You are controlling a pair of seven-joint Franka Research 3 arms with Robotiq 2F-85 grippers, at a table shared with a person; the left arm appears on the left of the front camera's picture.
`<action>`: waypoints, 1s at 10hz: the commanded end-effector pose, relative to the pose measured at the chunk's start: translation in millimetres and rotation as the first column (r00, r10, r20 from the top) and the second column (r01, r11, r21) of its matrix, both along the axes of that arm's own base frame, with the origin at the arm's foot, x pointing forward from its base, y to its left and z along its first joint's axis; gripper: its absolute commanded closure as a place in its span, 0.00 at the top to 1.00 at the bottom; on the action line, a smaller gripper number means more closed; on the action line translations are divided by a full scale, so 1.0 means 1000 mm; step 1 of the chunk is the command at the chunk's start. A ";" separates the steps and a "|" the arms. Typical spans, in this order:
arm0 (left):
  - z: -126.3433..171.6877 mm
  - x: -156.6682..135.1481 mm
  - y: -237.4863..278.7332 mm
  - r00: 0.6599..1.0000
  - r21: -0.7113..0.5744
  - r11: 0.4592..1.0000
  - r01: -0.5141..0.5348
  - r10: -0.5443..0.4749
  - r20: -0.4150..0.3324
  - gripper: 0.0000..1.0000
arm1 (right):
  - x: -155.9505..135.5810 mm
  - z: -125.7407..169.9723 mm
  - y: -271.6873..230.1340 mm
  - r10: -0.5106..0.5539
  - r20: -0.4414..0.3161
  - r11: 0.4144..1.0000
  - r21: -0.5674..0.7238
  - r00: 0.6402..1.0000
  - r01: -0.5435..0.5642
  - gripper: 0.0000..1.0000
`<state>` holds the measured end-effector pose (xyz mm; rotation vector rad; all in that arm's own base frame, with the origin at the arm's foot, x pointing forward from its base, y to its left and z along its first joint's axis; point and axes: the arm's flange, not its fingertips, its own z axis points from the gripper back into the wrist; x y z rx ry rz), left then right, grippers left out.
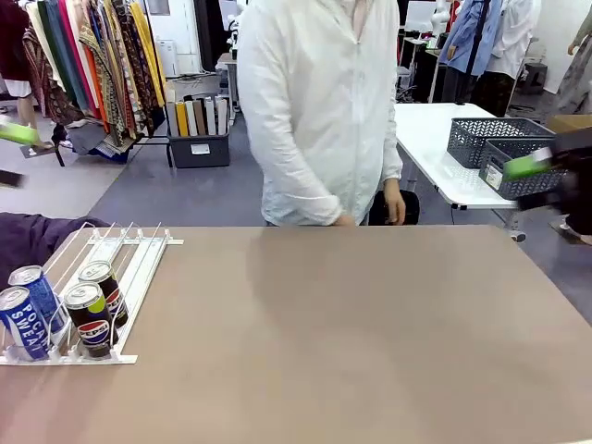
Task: Retrieve and store the cans from the dispenser.
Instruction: Pick up one can from the Automatic Can Dispenser and place it in the middle of the table.
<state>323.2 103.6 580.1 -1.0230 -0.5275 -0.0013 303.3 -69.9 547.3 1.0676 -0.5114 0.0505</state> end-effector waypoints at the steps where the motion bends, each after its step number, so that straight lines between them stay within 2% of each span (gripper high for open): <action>1: -0.035 0.007 0.051 0.993 -0.092 0.989 -0.112 0.108 -0.045 1.00 | -0.037 -0.054 -0.053 -0.162 0.037 0.969 0.196 0.986 0.152 1.00; 3: -0.061 -0.007 0.112 0.967 -0.191 0.949 -0.249 0.232 -0.107 1.00 | -0.054 -0.088 -0.106 -0.296 -0.013 0.899 0.334 0.955 0.283 1.00; 5: -0.079 -0.016 0.133 0.944 -0.198 0.926 -0.323 0.301 -0.134 1.00 | -0.059 -0.107 -0.118 -0.340 -0.040 0.873 0.360 0.940 0.330 1.00; 6: -0.083 -0.010 0.130 0.938 -0.129 0.934 -0.333 0.314 -0.149 1.00 | -0.054 -0.107 -0.107 -0.382 -0.028 0.882 0.288 0.924 0.373 1.00; 7: -0.085 -0.024 0.139 0.941 -0.185 0.927 -0.327 0.301 -0.156 1.00 | -0.053 -0.084 -0.162 -0.354 -0.073 0.867 0.348 0.933 0.356 1.00; 10: -0.085 -0.024 0.139 0.941 -0.185 0.927 -0.327 0.301 -0.156 1.00 | -0.053 -0.084 -0.162 -0.354 -0.073 0.867 0.348 0.933 0.356 1.00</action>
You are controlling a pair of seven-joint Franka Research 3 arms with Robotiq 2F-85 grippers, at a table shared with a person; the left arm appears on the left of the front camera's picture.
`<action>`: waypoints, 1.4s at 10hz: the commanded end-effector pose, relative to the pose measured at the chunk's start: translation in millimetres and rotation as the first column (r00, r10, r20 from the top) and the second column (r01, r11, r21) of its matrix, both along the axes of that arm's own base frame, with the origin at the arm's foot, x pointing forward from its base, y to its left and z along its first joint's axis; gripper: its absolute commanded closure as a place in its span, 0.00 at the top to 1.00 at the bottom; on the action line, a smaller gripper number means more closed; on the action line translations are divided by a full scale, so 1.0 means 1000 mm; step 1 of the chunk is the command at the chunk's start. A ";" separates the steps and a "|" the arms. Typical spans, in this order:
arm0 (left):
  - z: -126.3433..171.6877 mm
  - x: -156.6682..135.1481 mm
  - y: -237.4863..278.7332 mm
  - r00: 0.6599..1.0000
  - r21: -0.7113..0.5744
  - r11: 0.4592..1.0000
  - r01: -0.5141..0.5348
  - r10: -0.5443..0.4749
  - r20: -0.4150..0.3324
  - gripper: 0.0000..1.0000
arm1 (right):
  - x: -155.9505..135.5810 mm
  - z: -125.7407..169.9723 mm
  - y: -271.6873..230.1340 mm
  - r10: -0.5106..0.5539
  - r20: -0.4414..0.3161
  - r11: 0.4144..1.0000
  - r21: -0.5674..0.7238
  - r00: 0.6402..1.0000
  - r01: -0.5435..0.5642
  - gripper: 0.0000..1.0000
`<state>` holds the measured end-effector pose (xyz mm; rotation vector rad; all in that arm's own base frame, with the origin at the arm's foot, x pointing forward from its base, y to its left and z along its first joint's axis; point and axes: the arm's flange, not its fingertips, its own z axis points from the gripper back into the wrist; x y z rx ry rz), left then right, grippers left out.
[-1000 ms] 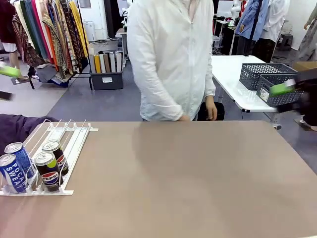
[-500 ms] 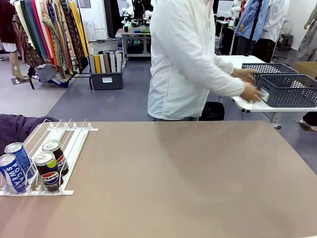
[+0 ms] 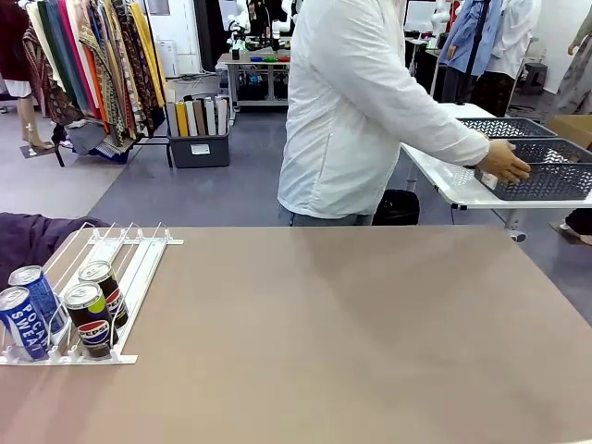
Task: Retrieve and store the cans from the dispenser.
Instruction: Pick up one can from the Automatic Can Dispenser and place it in the middle of the table.
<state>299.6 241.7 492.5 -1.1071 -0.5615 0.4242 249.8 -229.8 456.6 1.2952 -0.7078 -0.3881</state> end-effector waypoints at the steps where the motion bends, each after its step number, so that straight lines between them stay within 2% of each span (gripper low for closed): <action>1: 0.003 0.000 0.001 1.000 -0.009 1.000 0.004 -0.004 0.026 1.00 | 0.000 0.007 -0.002 -0.005 0.017 1.000 0.013 1.000 0.005 1.00; 2: 0.000 0.000 0.000 1.000 0.000 1.000 0.000 0.000 0.000 1.00 | 0.000 0.007 -0.002 -0.005 0.017 1.000 0.013 1.000 0.005 1.00; 3: 0.007 -0.005 -0.011 0.998 0.095 0.994 0.053 -0.054 0.012 1.00 | 0.000 0.007 -0.002 -0.005 0.017 1.000 0.013 1.000 0.005 1.00; 4: 0.019 -0.004 -0.036 0.994 0.234 0.966 0.107 -0.099 -0.046 1.00 | 0.000 0.007 -0.002 -0.005 0.017 1.000 0.013 1.000 0.005 1.00; 5: 0.033 -0.002 -0.070 0.986 0.376 0.912 0.164 -0.138 -0.095 1.00 | 0.000 0.007 -0.002 -0.005 0.017 1.000 0.013 1.000 0.005 1.00; 6: 0.047 0.005 -0.118 0.961 0.534 0.799 0.275 -0.210 -0.181 1.00 | 0.000 0.007 -0.002 -0.005 0.017 1.000 0.013 1.000 0.005 1.00; 7: 0.052 0.014 -0.162 0.942 0.661 0.671 0.336 -0.229 -0.247 1.00 | 0.000 0.007 -0.002 -0.005 0.017 1.000 0.013 1.000 0.005 1.00; 9: 0.049 0.027 -0.234 0.925 0.814 0.441 0.378 -0.206 -0.318 1.00 | 0.000 0.007 -0.002 -0.005 0.017 1.000 0.013 1.000 0.005 1.00; 11: 0.033 0.037 -0.286 0.902 0.853 0.300 0.427 -0.212 -0.377 1.00 | 0.000 0.007 -0.002 -0.005 0.017 1.000 0.013 1.000 0.005 1.00; 12: 0.024 0.038 -0.301 0.878 0.851 0.241 0.467 -0.239 -0.415 1.00 | 0.000 0.007 -0.002 -0.005 0.017 1.000 0.013 1.000 0.005 1.00; 13: 0.021 0.039 -0.311 0.864 0.839 0.233 0.491 -0.253 -0.436 1.00 | 0.000 0.007 -0.002 -0.005 0.017 1.000 0.013 1.000 0.005 1.00; 14: 0.031 0.029 -0.310 0.888 0.851 0.274 0.448 -0.244 -0.389 1.00 | 0.000 0.007 -0.002 -0.005 0.017 1.000 0.013 1.000 0.005 1.00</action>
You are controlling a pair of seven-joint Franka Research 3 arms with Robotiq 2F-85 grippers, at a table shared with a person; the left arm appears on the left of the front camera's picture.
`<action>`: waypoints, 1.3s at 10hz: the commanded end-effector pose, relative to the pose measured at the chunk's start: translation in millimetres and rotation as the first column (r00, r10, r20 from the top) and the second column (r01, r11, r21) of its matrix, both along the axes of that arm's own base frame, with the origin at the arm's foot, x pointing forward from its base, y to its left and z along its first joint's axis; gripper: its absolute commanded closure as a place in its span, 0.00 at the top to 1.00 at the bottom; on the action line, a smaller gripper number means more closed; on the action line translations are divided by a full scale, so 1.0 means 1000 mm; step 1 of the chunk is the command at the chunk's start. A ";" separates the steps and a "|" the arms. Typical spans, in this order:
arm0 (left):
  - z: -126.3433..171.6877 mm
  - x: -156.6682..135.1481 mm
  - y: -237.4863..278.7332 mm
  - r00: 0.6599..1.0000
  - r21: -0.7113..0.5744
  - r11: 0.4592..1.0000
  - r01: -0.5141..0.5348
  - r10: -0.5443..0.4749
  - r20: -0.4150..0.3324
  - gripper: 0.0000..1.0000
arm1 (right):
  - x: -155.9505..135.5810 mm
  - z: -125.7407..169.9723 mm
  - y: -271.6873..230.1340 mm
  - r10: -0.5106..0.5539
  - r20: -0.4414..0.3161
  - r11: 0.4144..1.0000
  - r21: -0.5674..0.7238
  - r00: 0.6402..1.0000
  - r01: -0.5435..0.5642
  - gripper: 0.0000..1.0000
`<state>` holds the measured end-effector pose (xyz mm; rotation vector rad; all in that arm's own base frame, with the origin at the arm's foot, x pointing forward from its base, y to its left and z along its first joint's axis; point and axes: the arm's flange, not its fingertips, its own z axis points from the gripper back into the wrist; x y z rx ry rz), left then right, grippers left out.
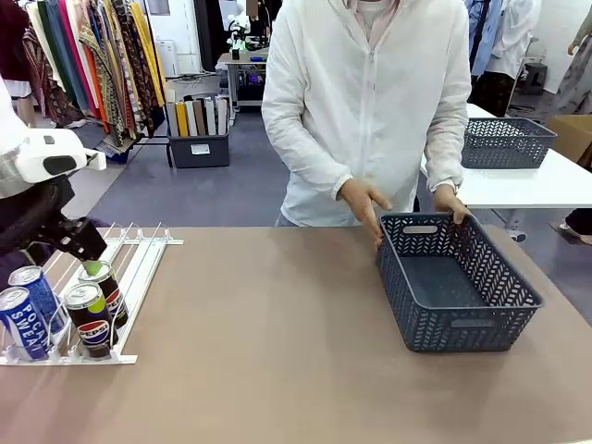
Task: Retrieve and store the cans from the dispenser.
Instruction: Pick up one can from the Automatic Can Dispenser and place it in the middle of the table.
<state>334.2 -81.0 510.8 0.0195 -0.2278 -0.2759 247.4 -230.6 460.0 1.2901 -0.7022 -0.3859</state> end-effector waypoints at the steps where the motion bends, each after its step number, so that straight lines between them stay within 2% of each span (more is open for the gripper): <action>1: 0.013 -0.005 0.012 0.999 -0.035 0.999 -0.037 0.038 0.036 1.00 | 0.003 0.003 -0.001 -0.008 0.021 1.000 0.018 1.000 0.008 1.00; 4: 0.009 -0.002 0.009 1.000 -0.031 0.999 -0.010 0.011 0.018 1.00 | 0.003 0.003 -0.001 -0.008 0.021 1.000 0.018 1.000 0.008 1.00; 5: -0.007 0.005 0.009 0.994 0.014 0.994 -0.109 0.108 0.010 1.00 | 0.003 0.003 -0.001 -0.008 0.021 1.000 0.018 1.000 0.008 1.00; 8: -0.044 0.021 0.008 0.970 0.012 0.970 -0.244 0.244 -0.014 1.00 | 0.003 0.003 -0.001 -0.008 0.021 1.000 0.018 1.000 0.008 1.00; 11: -0.080 0.033 0.011 0.959 -0.059 0.961 -0.270 0.263 -0.107 1.00 | 0.003 0.003 -0.001 -0.008 0.021 1.000 0.018 1.000 0.008 1.00; 13: -0.098 0.040 0.014 0.944 -0.043 0.948 -0.315 0.308 -0.116 1.00 | 0.003 0.003 -0.001 -0.008 0.021 1.000 0.018 1.000 0.008 1.00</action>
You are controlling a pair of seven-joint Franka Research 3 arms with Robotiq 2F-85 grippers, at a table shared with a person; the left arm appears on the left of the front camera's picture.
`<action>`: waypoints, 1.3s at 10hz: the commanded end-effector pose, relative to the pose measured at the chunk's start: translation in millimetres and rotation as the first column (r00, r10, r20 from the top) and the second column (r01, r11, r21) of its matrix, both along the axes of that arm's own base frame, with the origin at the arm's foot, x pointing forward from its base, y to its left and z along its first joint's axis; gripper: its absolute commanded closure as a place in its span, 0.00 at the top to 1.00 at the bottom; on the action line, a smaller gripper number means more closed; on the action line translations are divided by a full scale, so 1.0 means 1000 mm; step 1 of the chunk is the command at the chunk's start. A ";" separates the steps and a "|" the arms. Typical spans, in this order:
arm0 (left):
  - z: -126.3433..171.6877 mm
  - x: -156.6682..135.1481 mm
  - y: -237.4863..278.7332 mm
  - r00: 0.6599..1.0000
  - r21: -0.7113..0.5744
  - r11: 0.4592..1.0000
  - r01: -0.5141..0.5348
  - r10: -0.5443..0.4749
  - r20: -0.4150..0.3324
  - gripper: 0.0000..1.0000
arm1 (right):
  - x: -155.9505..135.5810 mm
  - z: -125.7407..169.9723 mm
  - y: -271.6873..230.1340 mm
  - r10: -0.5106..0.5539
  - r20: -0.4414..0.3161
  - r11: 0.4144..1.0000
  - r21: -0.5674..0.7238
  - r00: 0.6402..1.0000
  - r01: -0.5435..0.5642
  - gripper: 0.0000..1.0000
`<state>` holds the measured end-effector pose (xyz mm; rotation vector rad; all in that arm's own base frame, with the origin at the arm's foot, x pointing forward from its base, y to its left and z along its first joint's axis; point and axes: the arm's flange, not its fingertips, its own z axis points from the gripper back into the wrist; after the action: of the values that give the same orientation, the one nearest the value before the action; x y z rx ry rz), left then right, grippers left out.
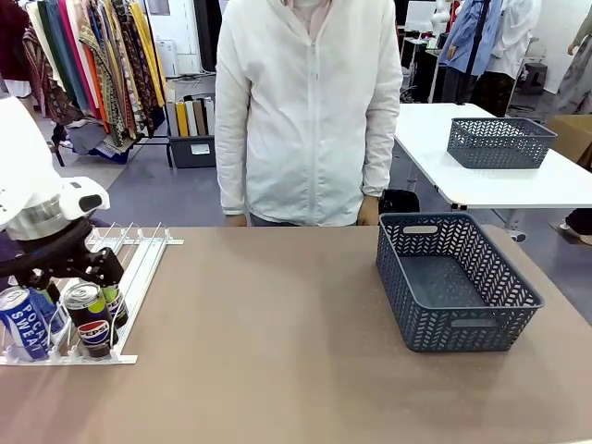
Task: Retrieve and store the cans from the dispenser.
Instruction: Pick up one can from the Automatic Can Dispenser and place it in the middle of the table.
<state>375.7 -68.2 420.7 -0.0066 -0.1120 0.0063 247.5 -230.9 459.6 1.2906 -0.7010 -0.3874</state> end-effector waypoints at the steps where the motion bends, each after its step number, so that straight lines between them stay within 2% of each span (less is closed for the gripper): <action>1: -0.015 0.000 0.001 0.999 -0.026 0.999 -0.032 0.032 -0.017 1.00 | 0.003 0.004 -0.001 -0.008 0.023 1.000 0.017 1.000 0.008 1.00; 6: -0.027 0.003 -0.002 0.998 -0.038 0.999 -0.009 0.006 -0.062 1.00 | 0.003 0.004 -0.001 -0.008 0.023 1.000 0.017 1.000 0.008 1.00; 7: -0.027 0.004 -0.002 0.998 -0.040 0.999 -0.009 0.007 -0.068 0.91 | 0.003 0.004 -0.001 -0.008 0.023 1.000 0.017 1.000 0.008 1.00; 8: -0.026 0.003 0.000 0.998 -0.036 0.999 -0.010 0.007 -0.066 0.31 | 0.003 0.004 -0.001 -0.008 0.023 1.000 0.017 1.000 0.008 1.00; 9: -0.026 0.003 0.000 0.999 -0.038 0.999 -0.009 0.007 -0.052 0.00 | 0.003 0.004 -0.001 -0.008 0.023 1.000 0.017 1.000 0.008 1.00; 13: -0.026 0.002 0.001 0.999 -0.036 0.999 -0.004 0.002 -0.047 0.00 | 0.003 0.004 -0.001 -0.008 0.023 1.000 0.017 1.000 0.008 1.00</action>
<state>381.9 -70.5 397.2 -0.0204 -0.0528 0.0143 247.5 -230.9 459.6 1.2910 -0.7007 -0.3871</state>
